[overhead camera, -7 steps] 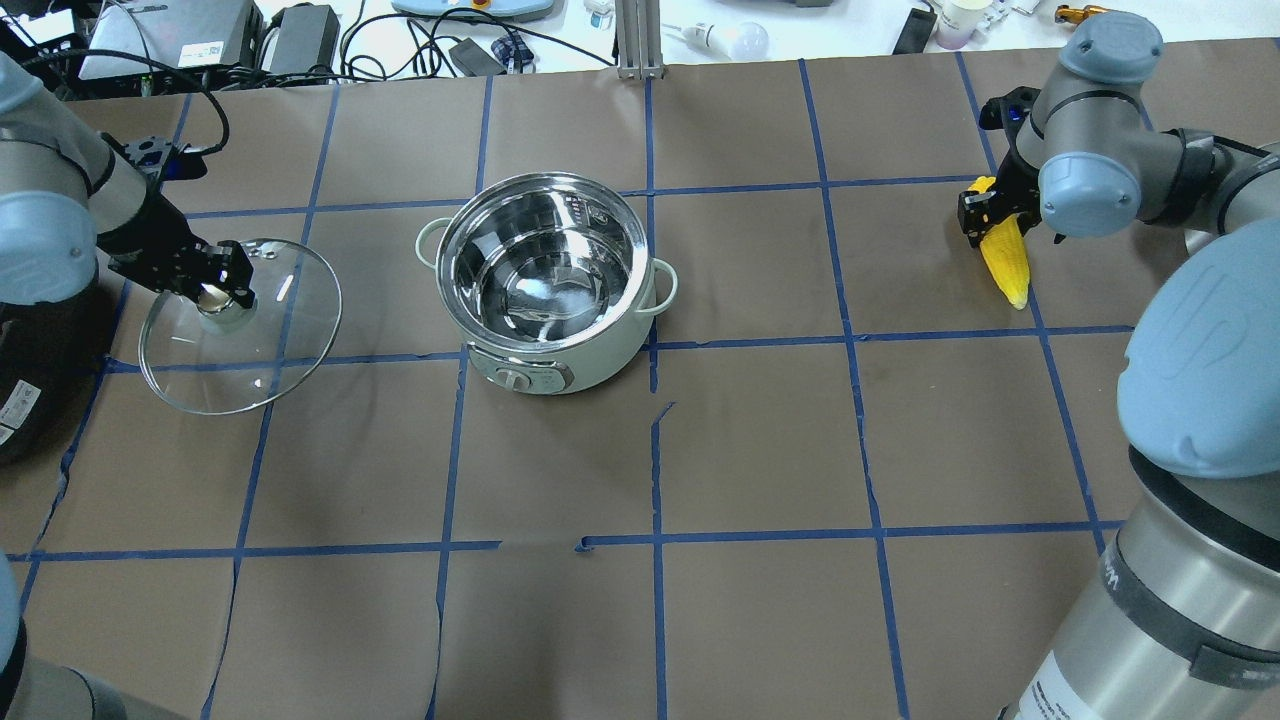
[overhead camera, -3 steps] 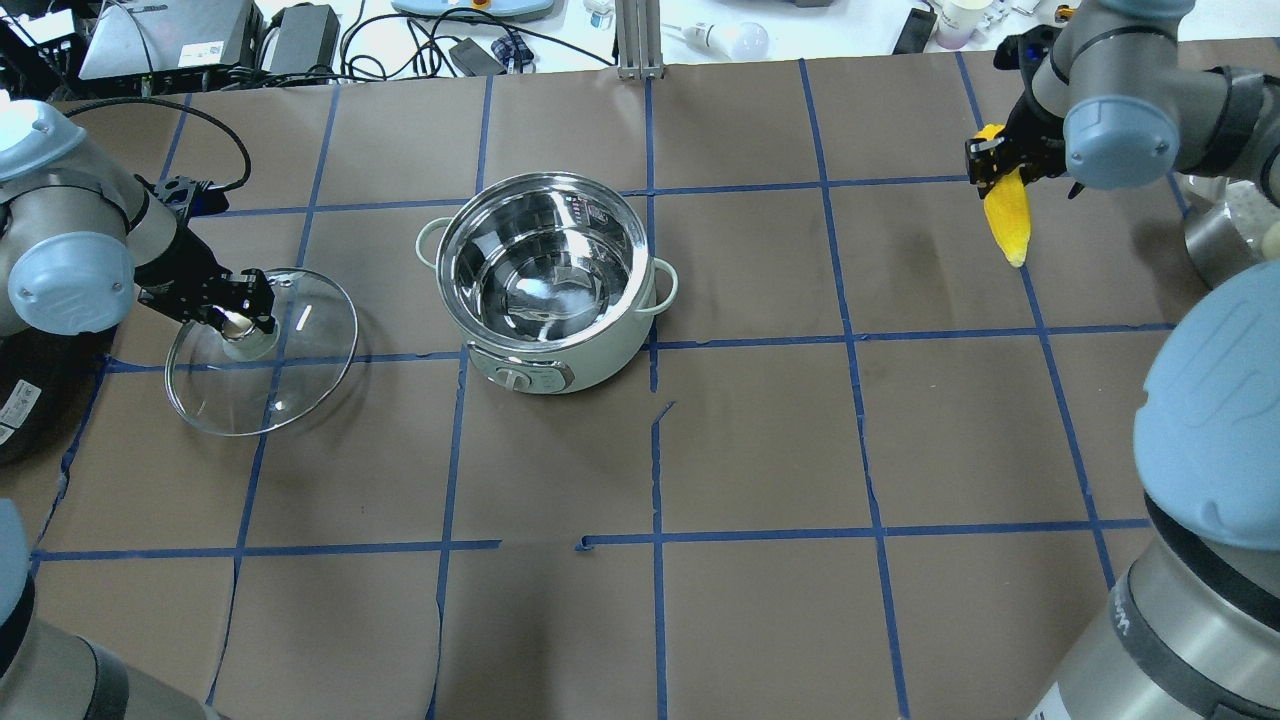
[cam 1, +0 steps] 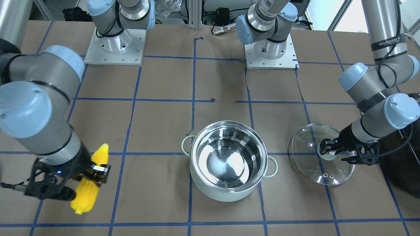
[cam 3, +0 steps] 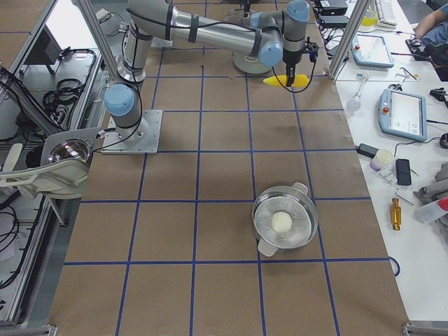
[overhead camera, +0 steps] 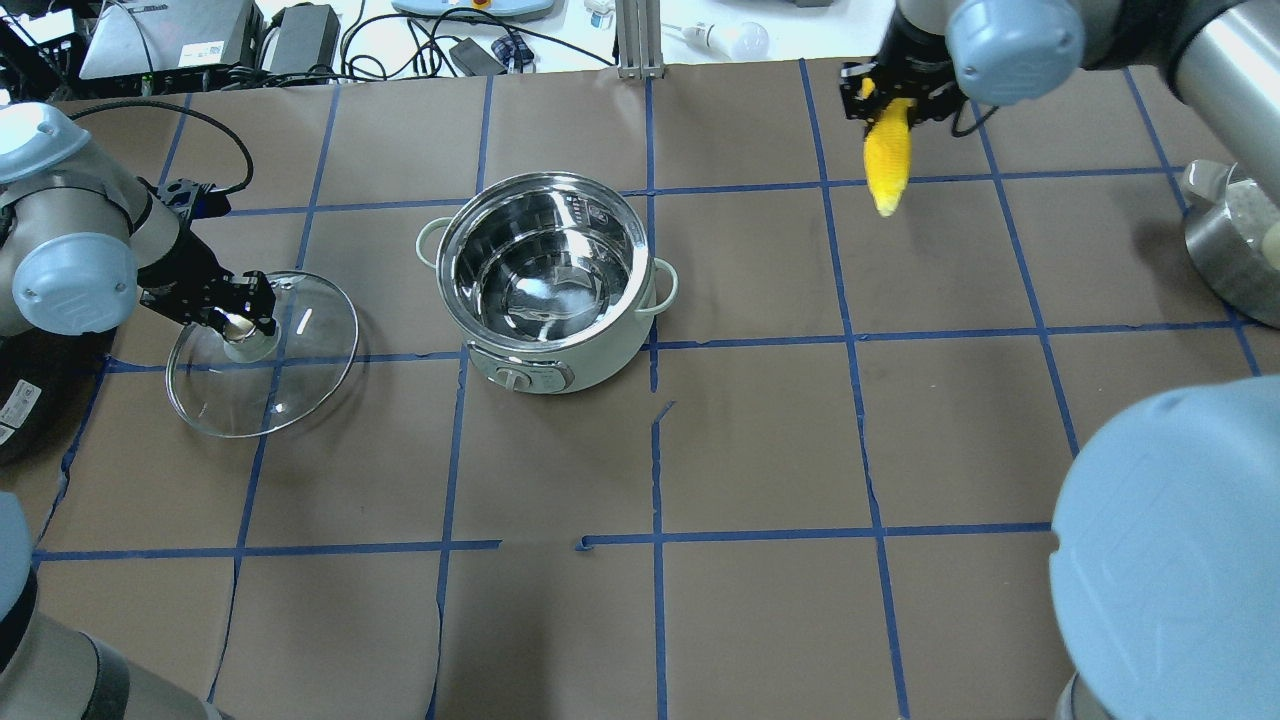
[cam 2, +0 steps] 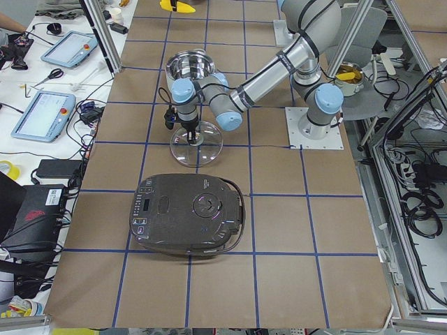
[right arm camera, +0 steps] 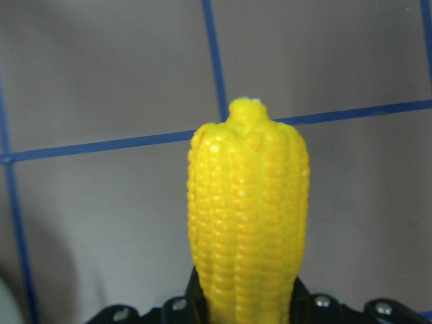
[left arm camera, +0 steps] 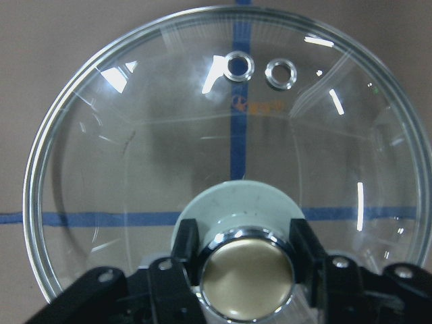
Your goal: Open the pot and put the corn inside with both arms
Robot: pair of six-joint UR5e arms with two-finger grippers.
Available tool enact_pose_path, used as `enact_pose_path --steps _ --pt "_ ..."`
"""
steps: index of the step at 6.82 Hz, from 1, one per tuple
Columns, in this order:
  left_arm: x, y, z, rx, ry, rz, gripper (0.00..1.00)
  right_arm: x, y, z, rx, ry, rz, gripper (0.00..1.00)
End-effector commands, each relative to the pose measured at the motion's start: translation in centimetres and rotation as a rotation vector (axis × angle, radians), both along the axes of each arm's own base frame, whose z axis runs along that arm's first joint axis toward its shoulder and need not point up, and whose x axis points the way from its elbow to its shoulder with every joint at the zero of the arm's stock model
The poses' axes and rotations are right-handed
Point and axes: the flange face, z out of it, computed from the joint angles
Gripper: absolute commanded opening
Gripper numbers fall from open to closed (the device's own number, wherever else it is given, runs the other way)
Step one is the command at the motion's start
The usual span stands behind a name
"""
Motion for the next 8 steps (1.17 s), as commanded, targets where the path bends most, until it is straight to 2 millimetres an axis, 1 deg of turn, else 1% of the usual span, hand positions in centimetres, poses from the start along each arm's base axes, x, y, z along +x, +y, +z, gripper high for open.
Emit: enact_pose_path --steps 1,2,3,4,5,6,7,8 --pt "0.0 0.0 -0.2 0.004 -0.001 -0.002 0.0 15.9 3.6 1.1 -0.016 -0.033 -0.056 0.0" --pt "0.1 -0.1 -0.3 0.004 -0.003 -0.005 0.0 22.6 5.4 0.4 -0.023 -0.039 -0.004 0.0" --pt "0.1 -0.1 -0.3 0.005 -0.004 -0.005 0.0 26.5 6.4 -0.2 -0.027 -0.04 0.051 0.0" --pt "0.1 -0.1 -0.3 0.005 -0.004 -0.004 0.0 28.8 7.4 -1.1 -0.023 -0.034 0.119 0.0" --pt "0.1 -0.1 -0.3 0.007 -0.004 -0.004 0.0 30.3 8.1 -2.1 -0.017 -0.028 0.168 0.11" --pt "0.1 0.0 -0.3 0.008 -0.006 -0.003 0.25 30.9 8.4 -3.4 0.001 -0.016 0.203 0.12" --pt "0.1 0.0 -0.4 0.01 -0.006 0.002 0.7 31.7 8.8 -4.1 0.008 -0.009 0.241 0.22" --pt "0.1 0.1 -0.6 0.014 -0.004 0.007 0.93 31.8 8.7 -4.8 0.014 -0.003 0.27 0.57"
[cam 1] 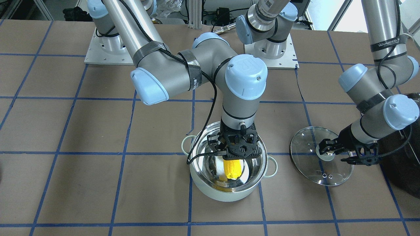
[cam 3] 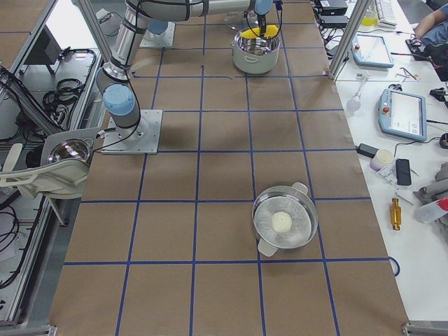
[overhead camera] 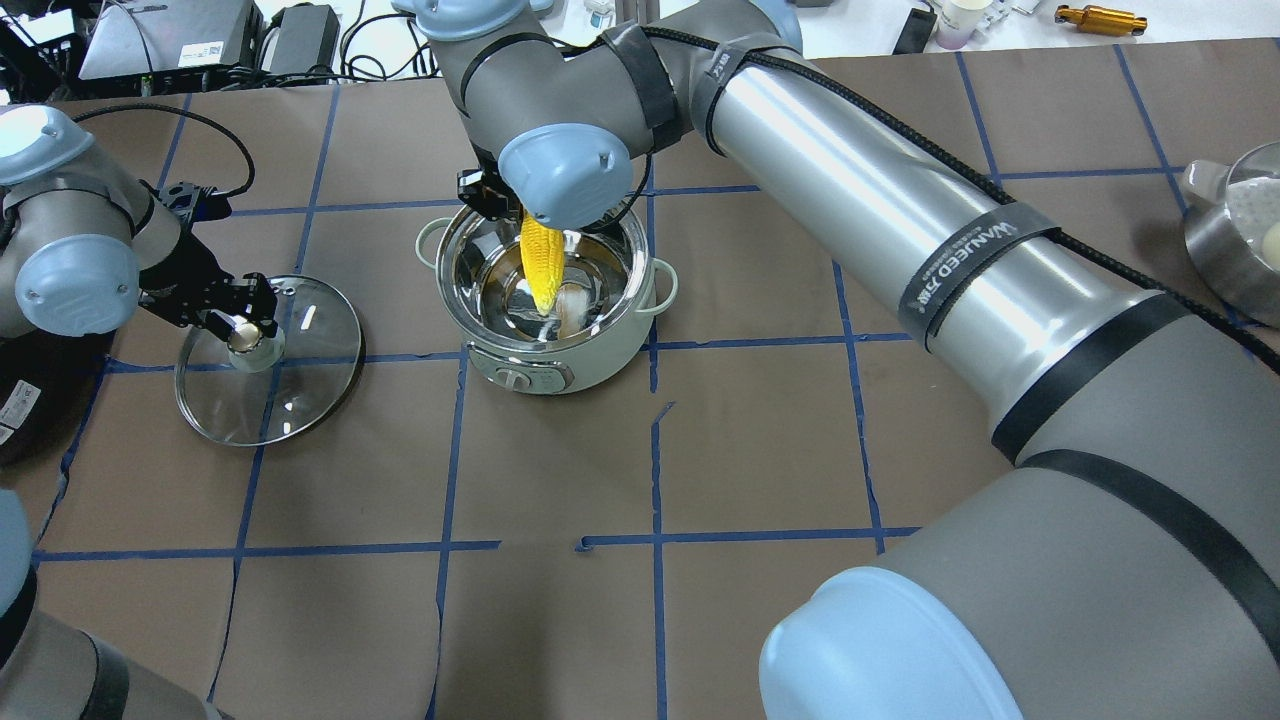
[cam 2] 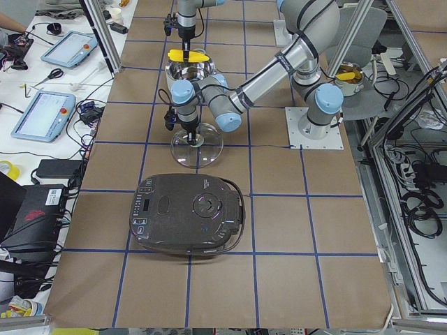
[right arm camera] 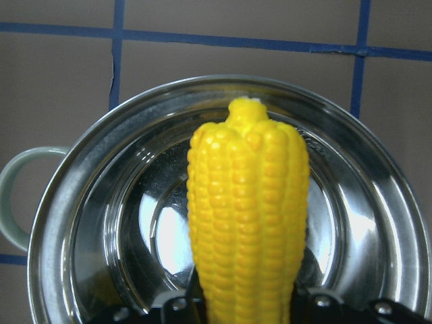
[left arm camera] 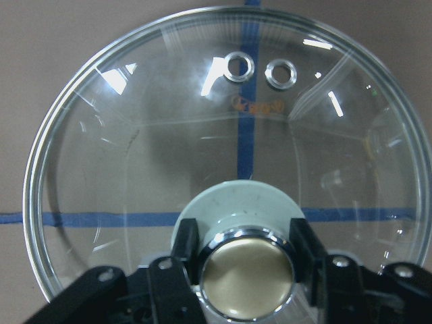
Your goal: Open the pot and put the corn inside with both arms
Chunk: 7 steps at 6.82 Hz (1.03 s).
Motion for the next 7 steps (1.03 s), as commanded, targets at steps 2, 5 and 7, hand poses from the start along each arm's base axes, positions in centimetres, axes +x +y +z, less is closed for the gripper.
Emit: enact_pose_path --steps 2,5,7 --pt "0.1 -0.2 0.5 -0.008 -0.006 0.005 1.0 0.4 0.0 -0.9 0.005 0.008 0.042 1.0" --pt "-2.7 -0.9 7.5 -0.04 -0.037 -0.042 1.0 -5.7 -1.5 5.2 -0.025 -0.012 -0.016 1.0" --pt "-8.7 -0.5 14.6 -0.026 -0.034 -0.022 1.0 -16.7 -2.6 11.0 0.048 -0.011 -0.14 1.0"
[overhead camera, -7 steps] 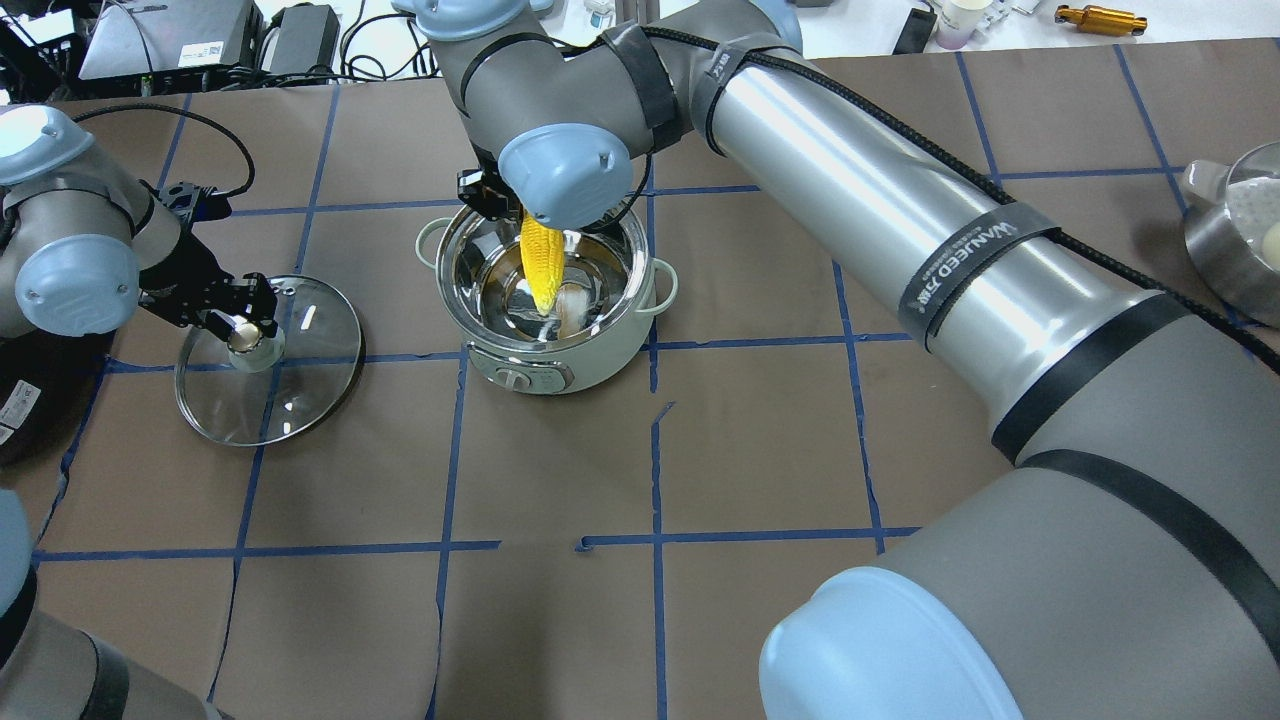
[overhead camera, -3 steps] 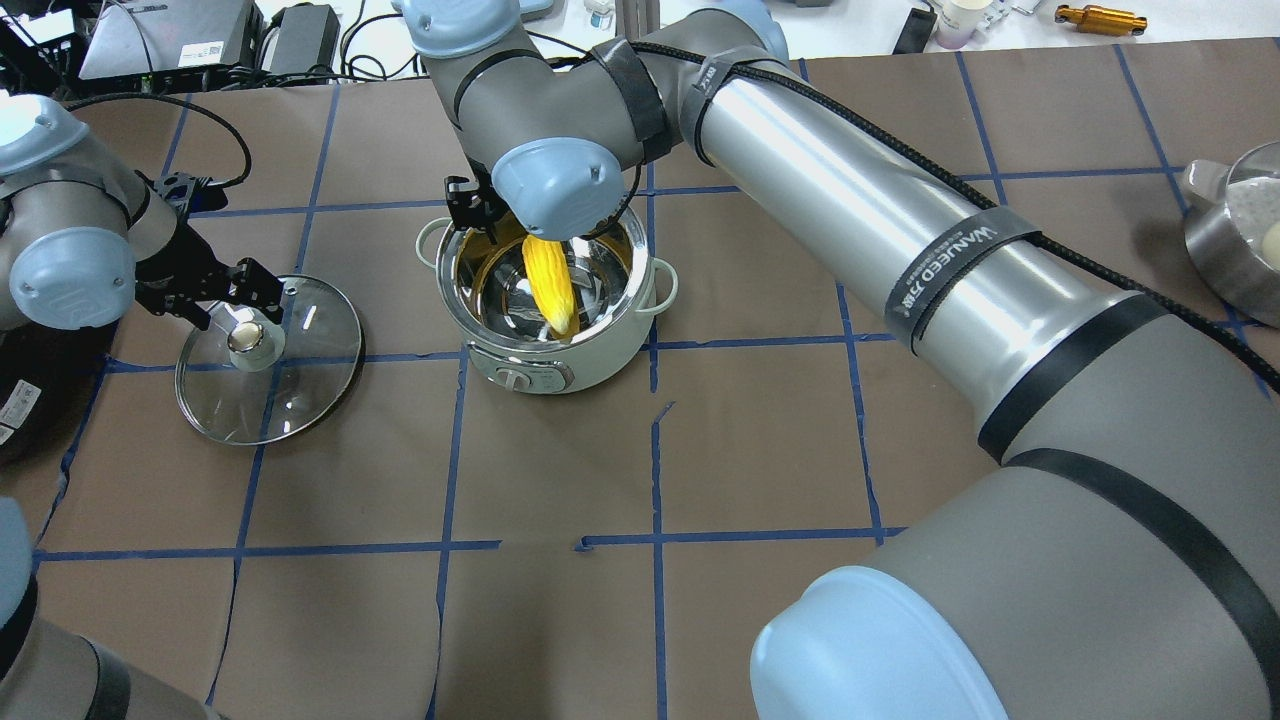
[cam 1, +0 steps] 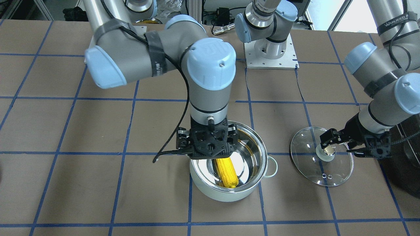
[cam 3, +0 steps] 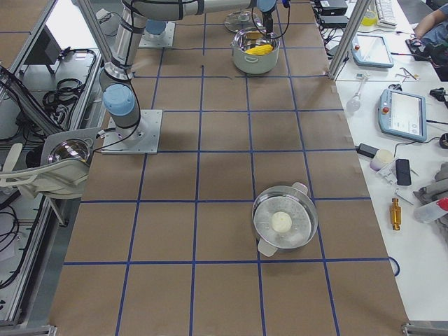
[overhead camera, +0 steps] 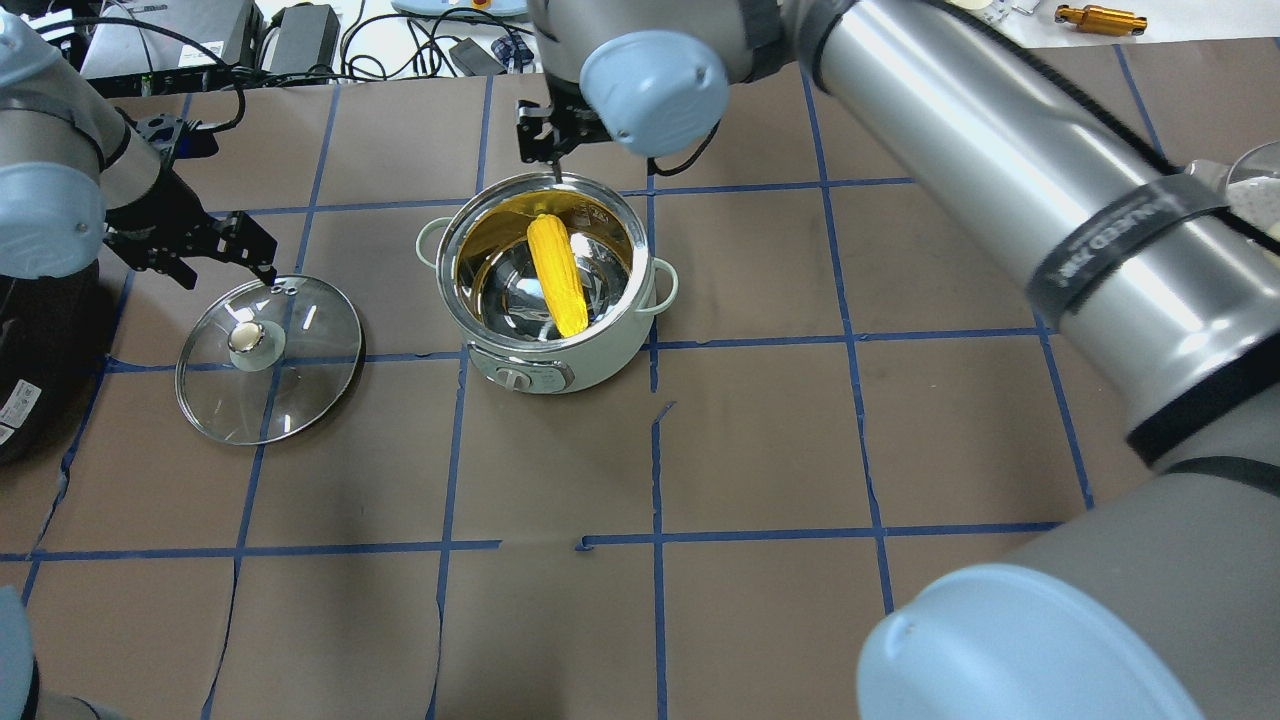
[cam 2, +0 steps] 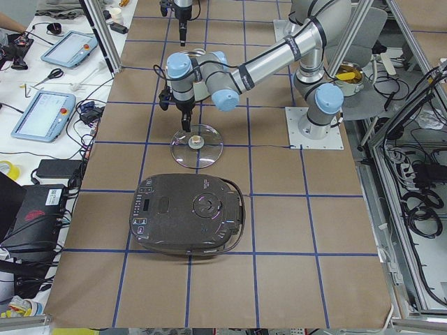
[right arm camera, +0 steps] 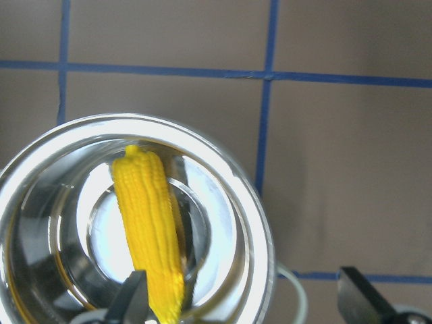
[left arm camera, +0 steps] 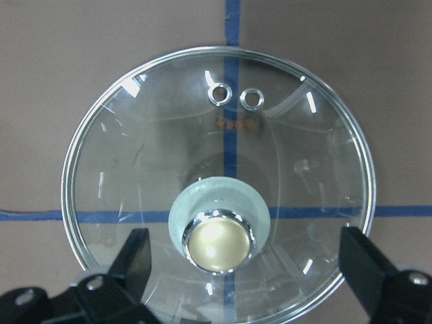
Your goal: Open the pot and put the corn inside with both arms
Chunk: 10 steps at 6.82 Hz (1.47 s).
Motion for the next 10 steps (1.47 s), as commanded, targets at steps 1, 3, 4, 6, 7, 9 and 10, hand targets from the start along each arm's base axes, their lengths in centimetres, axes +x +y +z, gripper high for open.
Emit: enact_pose_path --steps 1,3,4,6,7,9,10 --pt "-8.3 1.2 7.5 0.007 -0.006 0.015 1.0 -10.9 -0.1 5.5 0.033 0.004 -0.048 1.0" --pt "-15.0 3.7 12.5 -0.052 -0.02 0.069 1.0 -20.4 3.2 7.6 0.076 0.024 -0.148 1.0" --pt "-18.6 5.7 14.5 -0.082 -0.017 0.078 1.0 -24.4 5.0 7.7 0.089 0.026 -0.171 1.0" --pt "-23.2 8.9 18.0 -0.14 -0.015 0.046 1.0 -26.5 9.4 8.8 0.098 0.033 -0.105 1.0" --pt "-22.9 9.5 18.9 -0.154 -0.037 0.044 1.0 -26.2 11.1 9.5 0.119 0.028 -0.102 1.0" --pt "-22.4 9.4 18.9 -0.147 -0.031 0.059 1.0 -26.1 11.8 9.9 0.127 0.02 -0.101 1.0" --pt "-21.9 9.4 19.1 -0.151 -0.046 0.055 1.0 -26.0 12.1 10.0 0.131 0.019 -0.098 1.0"
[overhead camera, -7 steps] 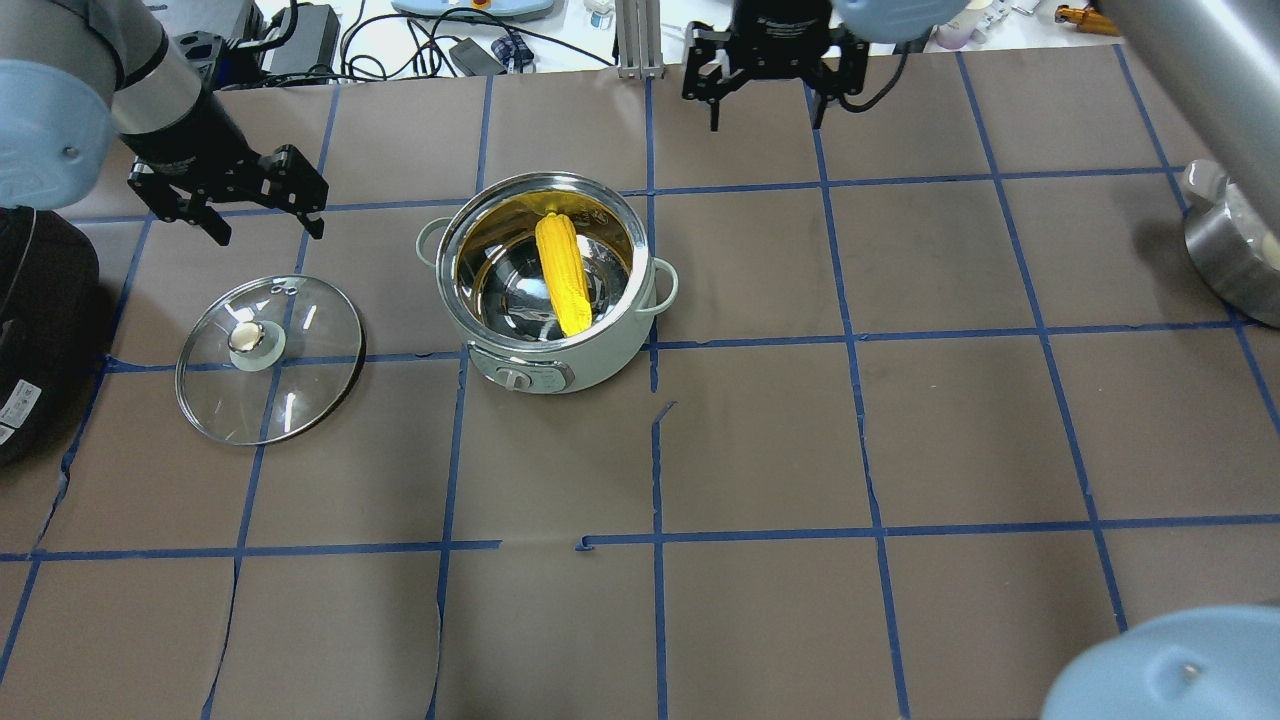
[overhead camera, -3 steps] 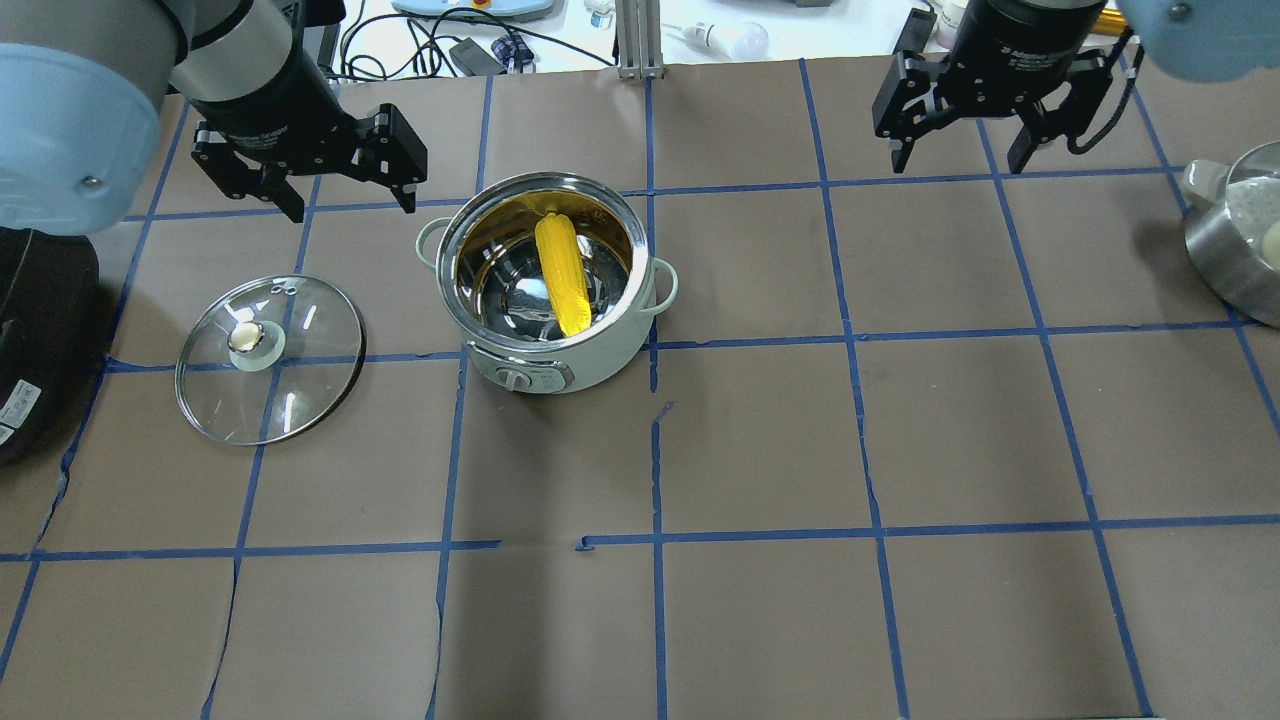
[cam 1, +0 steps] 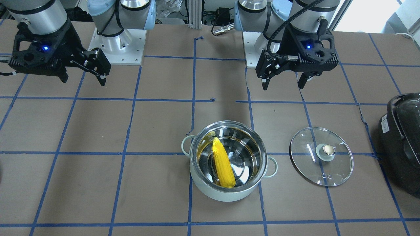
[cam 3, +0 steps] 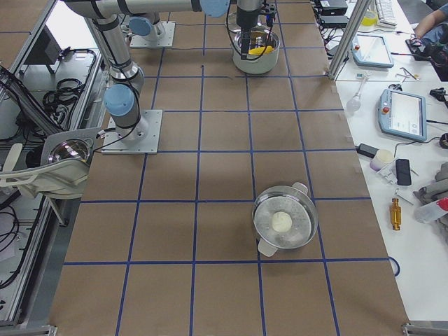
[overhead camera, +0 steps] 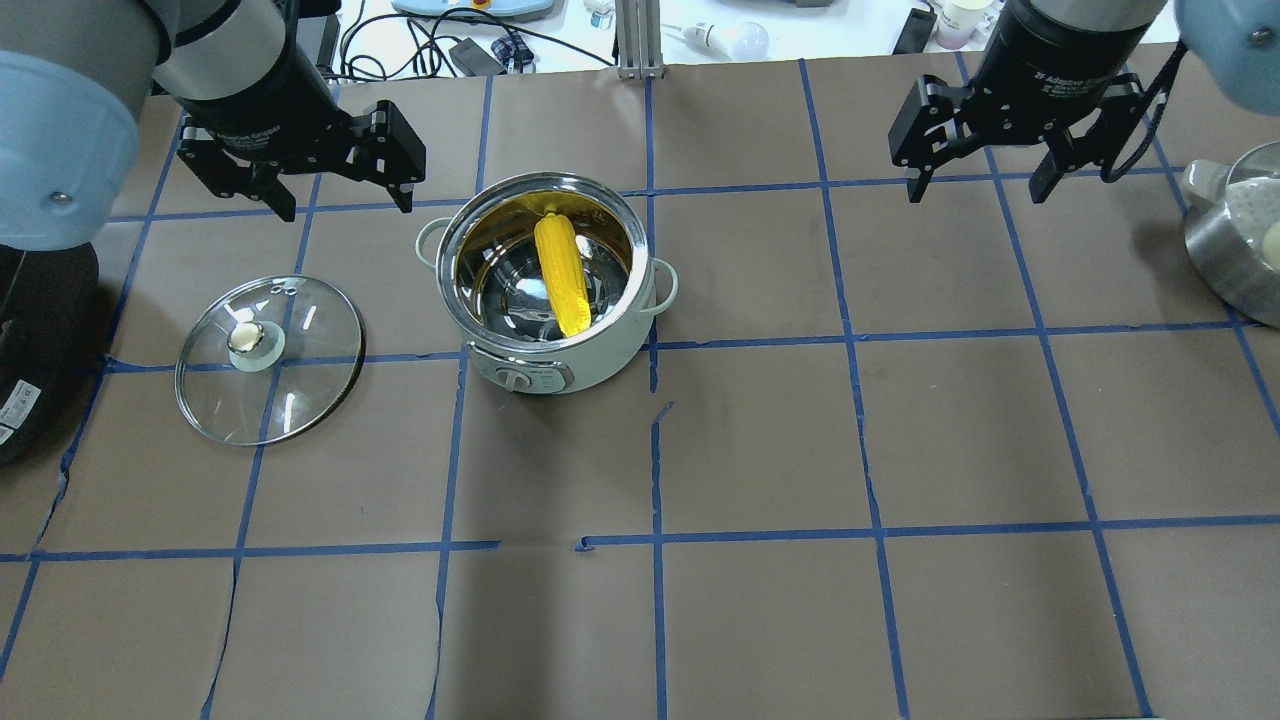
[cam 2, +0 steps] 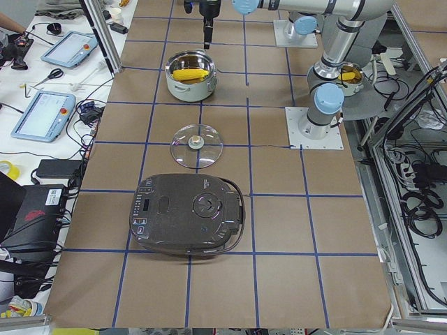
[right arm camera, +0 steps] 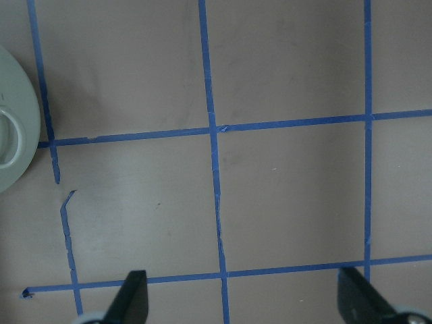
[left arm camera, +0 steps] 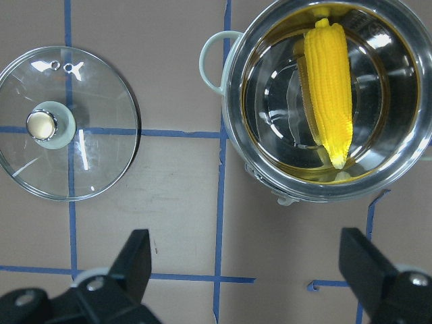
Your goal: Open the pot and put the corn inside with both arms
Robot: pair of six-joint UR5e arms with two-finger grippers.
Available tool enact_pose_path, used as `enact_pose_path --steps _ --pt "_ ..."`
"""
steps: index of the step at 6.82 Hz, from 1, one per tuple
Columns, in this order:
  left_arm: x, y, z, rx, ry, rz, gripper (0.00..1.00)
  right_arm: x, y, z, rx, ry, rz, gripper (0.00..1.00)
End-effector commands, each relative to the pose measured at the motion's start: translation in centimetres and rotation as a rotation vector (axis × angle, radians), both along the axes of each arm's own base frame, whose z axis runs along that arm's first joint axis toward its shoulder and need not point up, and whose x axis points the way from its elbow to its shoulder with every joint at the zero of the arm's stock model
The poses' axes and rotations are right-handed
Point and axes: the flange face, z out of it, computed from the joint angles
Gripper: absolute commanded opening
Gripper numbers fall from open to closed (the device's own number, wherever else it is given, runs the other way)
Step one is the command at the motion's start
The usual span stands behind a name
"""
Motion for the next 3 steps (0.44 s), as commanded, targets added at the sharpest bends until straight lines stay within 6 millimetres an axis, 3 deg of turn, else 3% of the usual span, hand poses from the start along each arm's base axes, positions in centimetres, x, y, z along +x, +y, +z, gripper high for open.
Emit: enact_pose_path --steps 1,3 --pt "0.9 0.0 0.6 0.0 -0.01 -0.002 1.0 0.0 0.3 0.2 0.004 -0.002 0.002 1.0" --pt "2.9 -0.2 1.4 0.019 -0.019 -0.059 1.0 0.0 0.3 0.1 0.007 -0.005 0.01 1.0"
